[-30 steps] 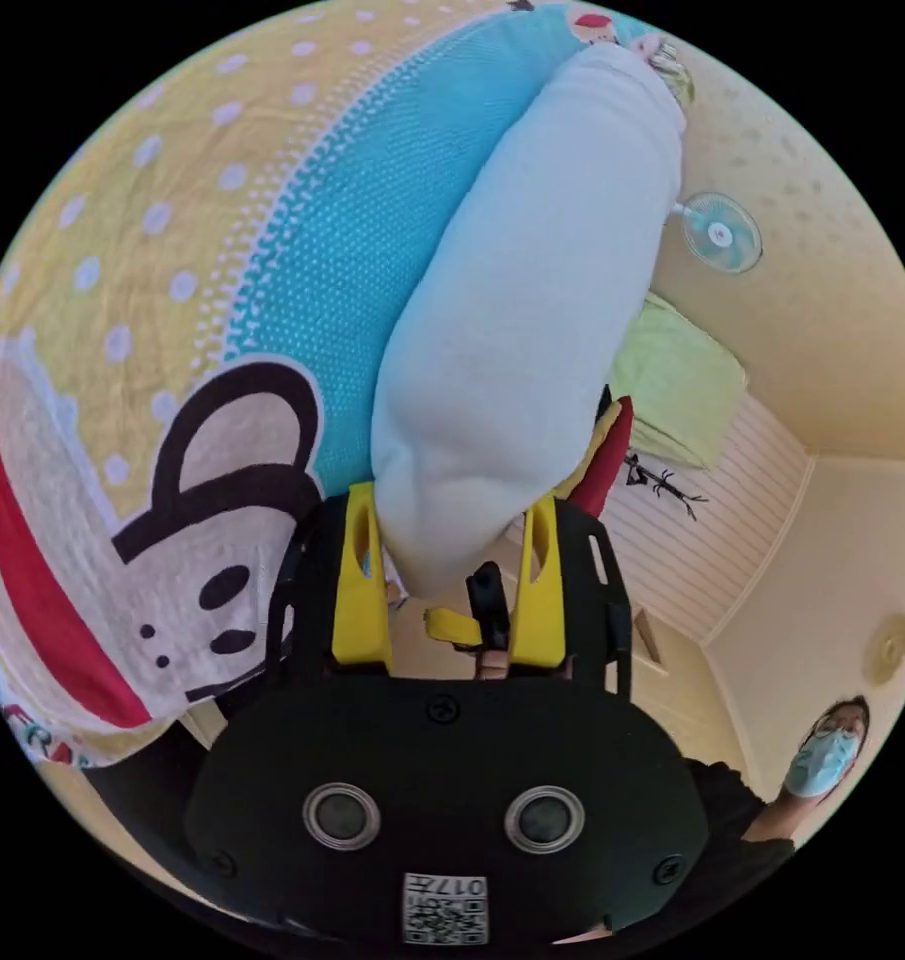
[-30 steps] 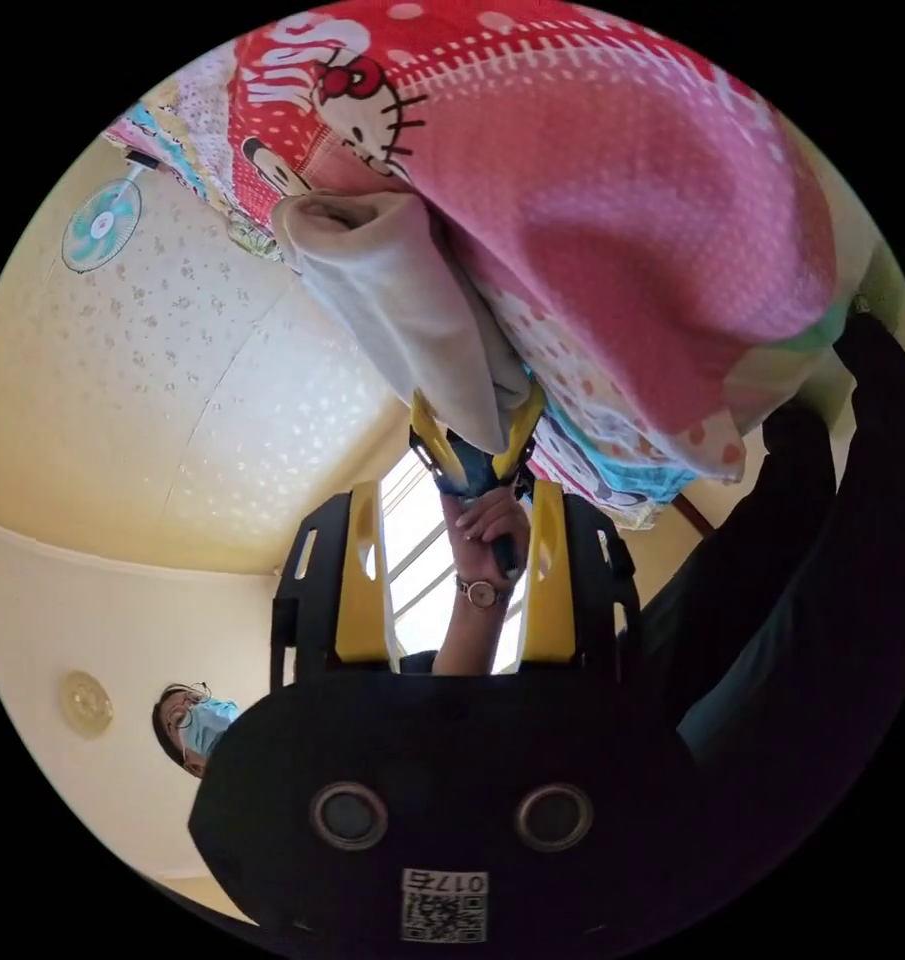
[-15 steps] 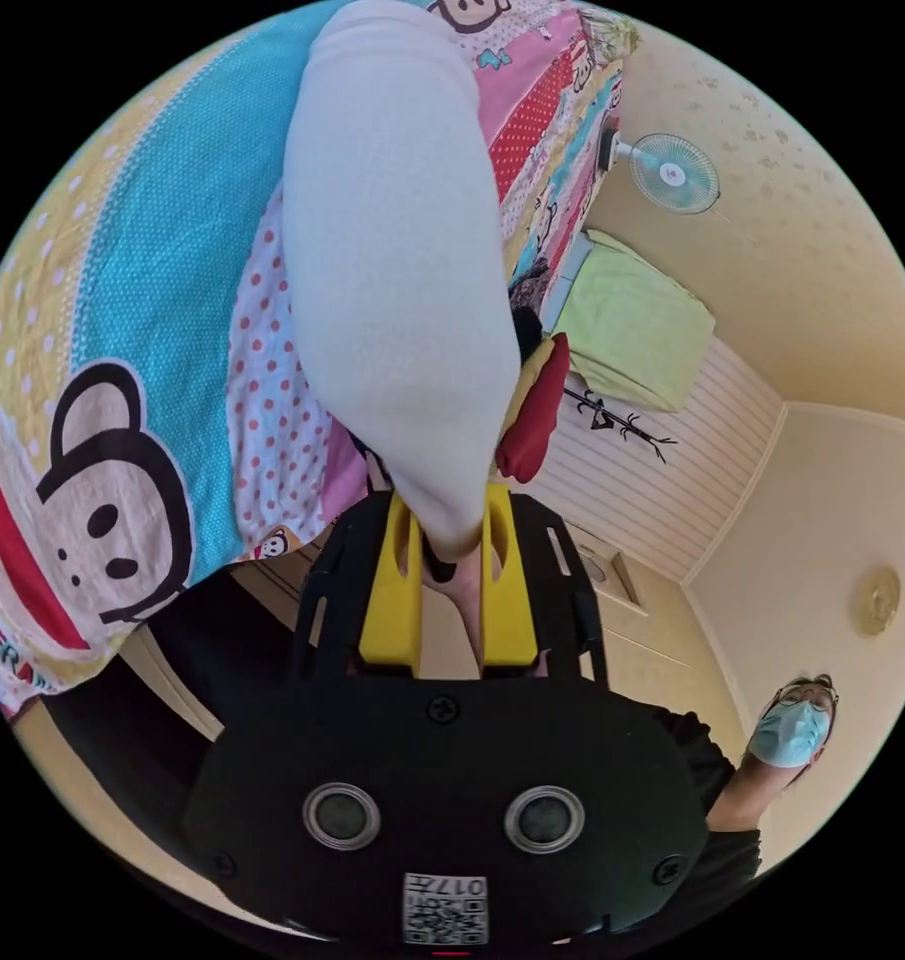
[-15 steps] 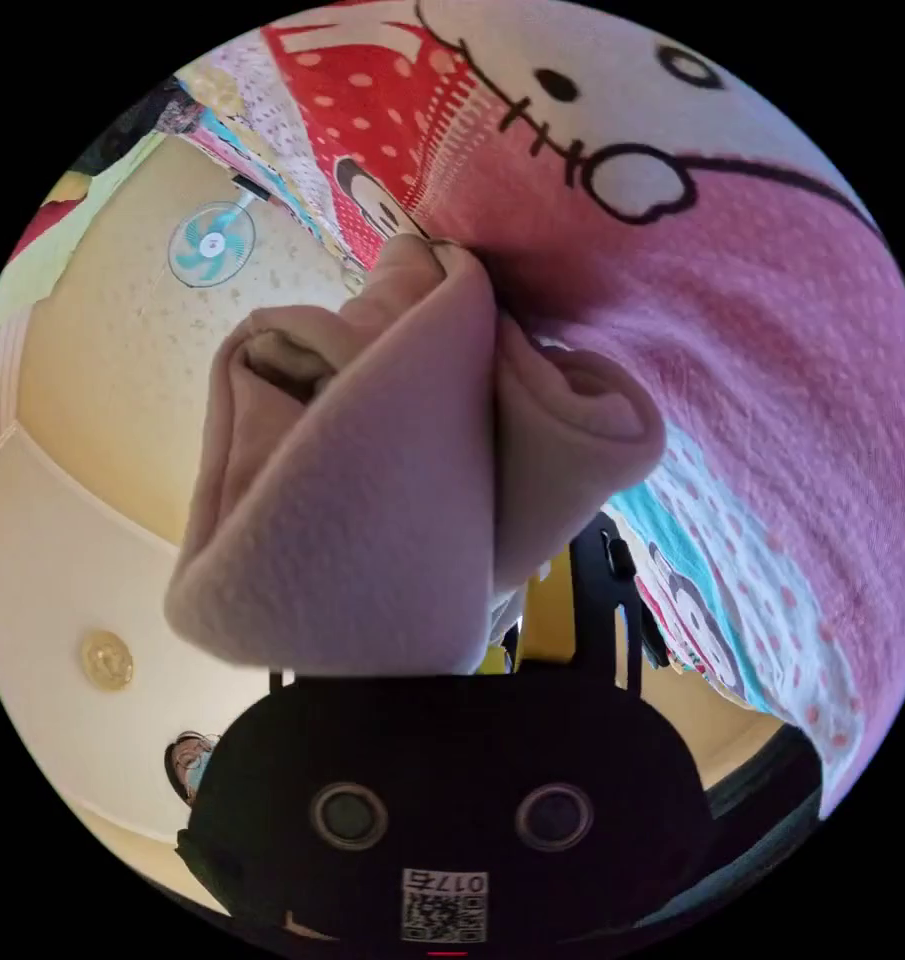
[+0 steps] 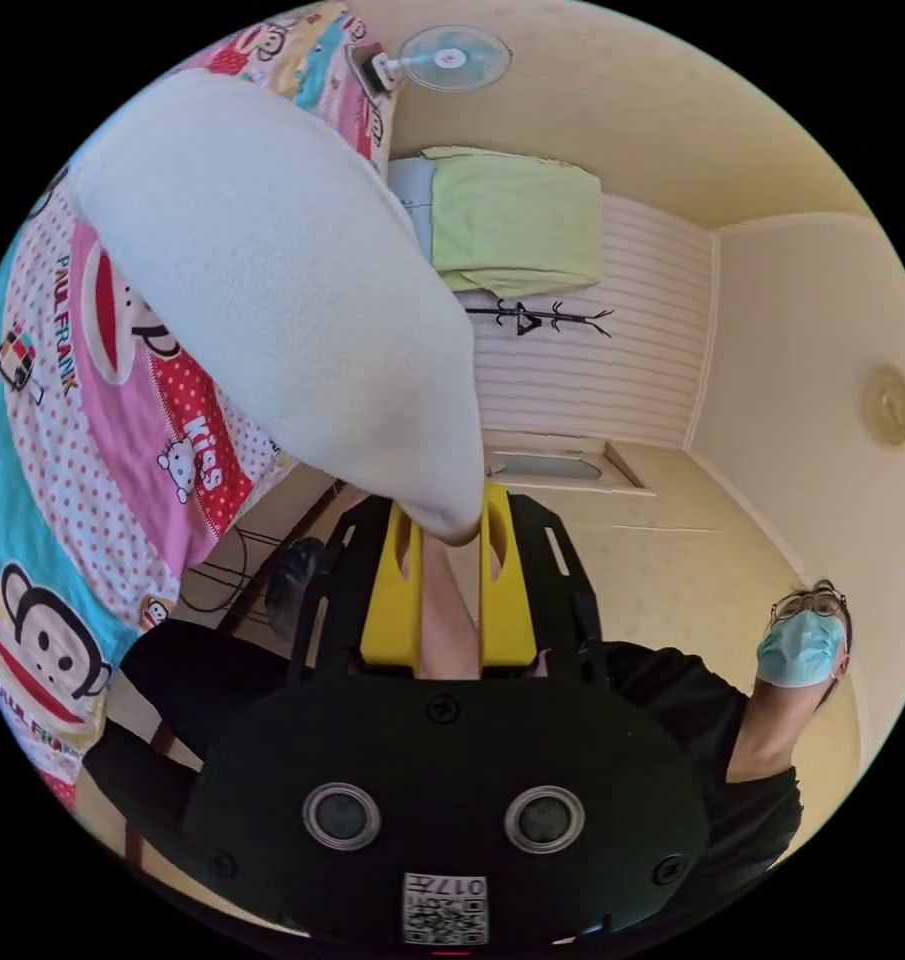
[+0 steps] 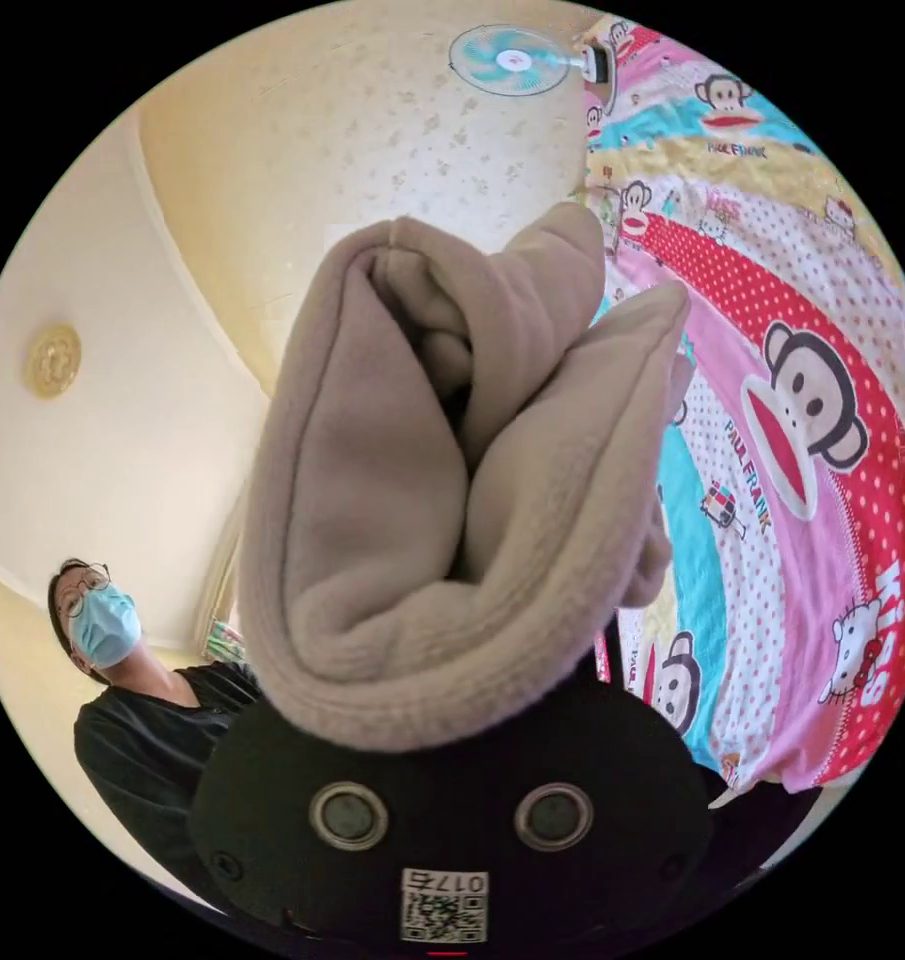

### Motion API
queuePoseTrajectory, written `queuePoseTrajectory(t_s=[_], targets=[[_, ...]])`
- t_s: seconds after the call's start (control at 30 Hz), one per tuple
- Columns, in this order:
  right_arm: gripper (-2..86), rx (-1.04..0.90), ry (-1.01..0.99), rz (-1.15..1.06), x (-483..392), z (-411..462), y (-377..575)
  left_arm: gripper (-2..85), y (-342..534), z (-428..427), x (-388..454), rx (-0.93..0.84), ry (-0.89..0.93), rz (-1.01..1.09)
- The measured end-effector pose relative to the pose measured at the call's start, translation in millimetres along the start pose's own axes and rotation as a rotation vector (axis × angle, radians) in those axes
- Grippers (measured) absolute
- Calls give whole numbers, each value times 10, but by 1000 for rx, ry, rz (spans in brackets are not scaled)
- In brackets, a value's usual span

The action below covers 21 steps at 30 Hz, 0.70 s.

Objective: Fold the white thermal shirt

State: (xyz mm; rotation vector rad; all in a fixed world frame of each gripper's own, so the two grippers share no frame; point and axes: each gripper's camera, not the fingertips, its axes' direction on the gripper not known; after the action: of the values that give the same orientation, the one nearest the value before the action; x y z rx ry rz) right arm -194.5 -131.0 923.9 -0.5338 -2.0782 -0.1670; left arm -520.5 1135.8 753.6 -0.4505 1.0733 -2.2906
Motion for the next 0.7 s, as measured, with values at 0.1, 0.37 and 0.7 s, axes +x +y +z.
queuePoseTrajectory(t_s=[0.1,0.37,0.7], targets=[[136,79,67,30,112,-254,-191,80,-290,318,121,-8,-91,-27],[35,122,474,892,1963,-1395,945,-7,473,-321,-1776,-167,-631,-624],[6,-83,814,1468,2299,-1831,3716,-10,4756,-2113,-1552,167,-672,-1650]])
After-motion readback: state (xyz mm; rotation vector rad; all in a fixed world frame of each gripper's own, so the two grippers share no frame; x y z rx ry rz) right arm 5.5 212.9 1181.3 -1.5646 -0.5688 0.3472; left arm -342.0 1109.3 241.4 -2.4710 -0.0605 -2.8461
